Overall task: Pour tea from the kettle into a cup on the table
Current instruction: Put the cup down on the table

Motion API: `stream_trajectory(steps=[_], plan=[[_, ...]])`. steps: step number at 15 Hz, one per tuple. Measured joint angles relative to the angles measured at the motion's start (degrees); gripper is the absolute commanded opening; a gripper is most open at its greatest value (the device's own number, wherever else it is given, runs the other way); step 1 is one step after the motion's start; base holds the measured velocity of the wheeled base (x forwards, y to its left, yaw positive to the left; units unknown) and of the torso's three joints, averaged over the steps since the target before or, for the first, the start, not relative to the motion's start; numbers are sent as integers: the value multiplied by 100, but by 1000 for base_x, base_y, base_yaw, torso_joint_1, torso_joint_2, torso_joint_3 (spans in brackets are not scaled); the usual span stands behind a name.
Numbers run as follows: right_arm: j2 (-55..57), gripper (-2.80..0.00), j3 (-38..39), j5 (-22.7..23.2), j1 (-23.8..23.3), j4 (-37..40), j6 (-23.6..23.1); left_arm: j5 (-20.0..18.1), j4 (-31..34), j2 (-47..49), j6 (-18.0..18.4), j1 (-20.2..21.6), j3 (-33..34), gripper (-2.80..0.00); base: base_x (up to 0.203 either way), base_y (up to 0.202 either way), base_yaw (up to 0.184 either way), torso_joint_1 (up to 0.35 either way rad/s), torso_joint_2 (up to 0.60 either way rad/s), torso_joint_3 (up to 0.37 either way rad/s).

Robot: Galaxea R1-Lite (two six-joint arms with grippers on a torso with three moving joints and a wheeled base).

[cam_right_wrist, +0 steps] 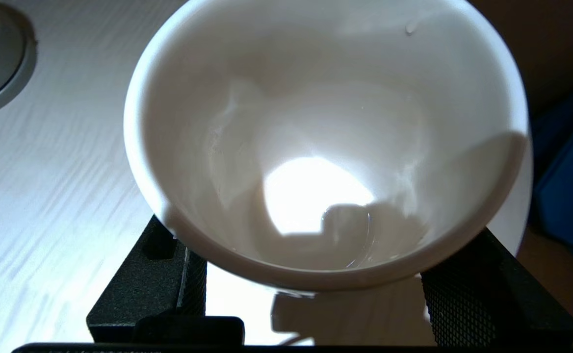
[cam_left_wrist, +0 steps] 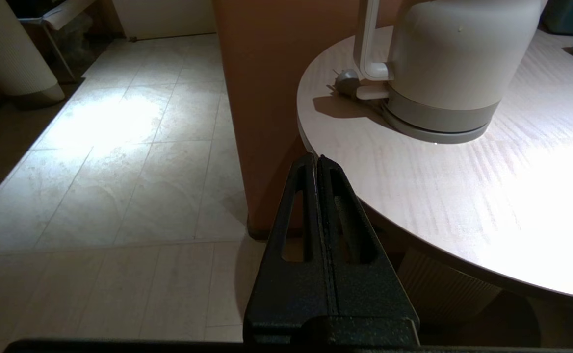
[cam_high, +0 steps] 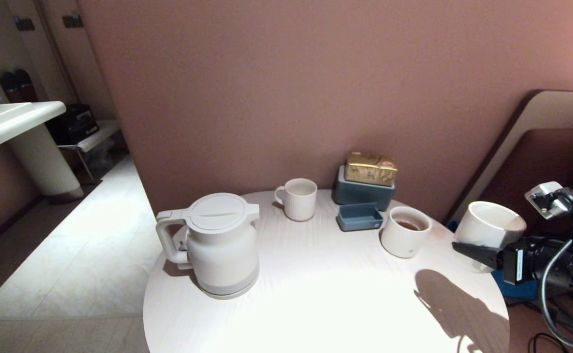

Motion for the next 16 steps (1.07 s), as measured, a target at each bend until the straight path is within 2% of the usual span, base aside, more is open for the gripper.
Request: stream_trajectory(steps=[2, 5, 7, 9, 12, 16], plan=[[-138, -280, 313, 207, 161, -3, -7, -2, 1, 0, -1, 0, 0, -280, 0, 0, 0, 0, 0, 0], [-189, -280, 646, 233, 568, -17, -9, -2, 2, 0, 0, -1, 0, -280, 0, 0, 0, 0, 0, 0], [-100, -280, 781, 176, 785, -56, -58, -2, 0, 0, -1, 0, 0, -280, 0, 0, 0, 0, 0, 0], [66, -280, 922, -70, 968, -118, -363, 0, 0, 0, 0, 0, 0, -280, 0, 0, 0, 0, 0, 0], [427, -280, 1024, -111, 1116, -651, -308, -1, 0, 0, 0, 0, 0, -280, 0, 0, 0, 0, 0, 0], [1159, -280, 1278, -219, 1370, -1945, -220, -1, 2, 0, -4, 0, 0, -280, 0, 0, 0, 0, 0, 0]])
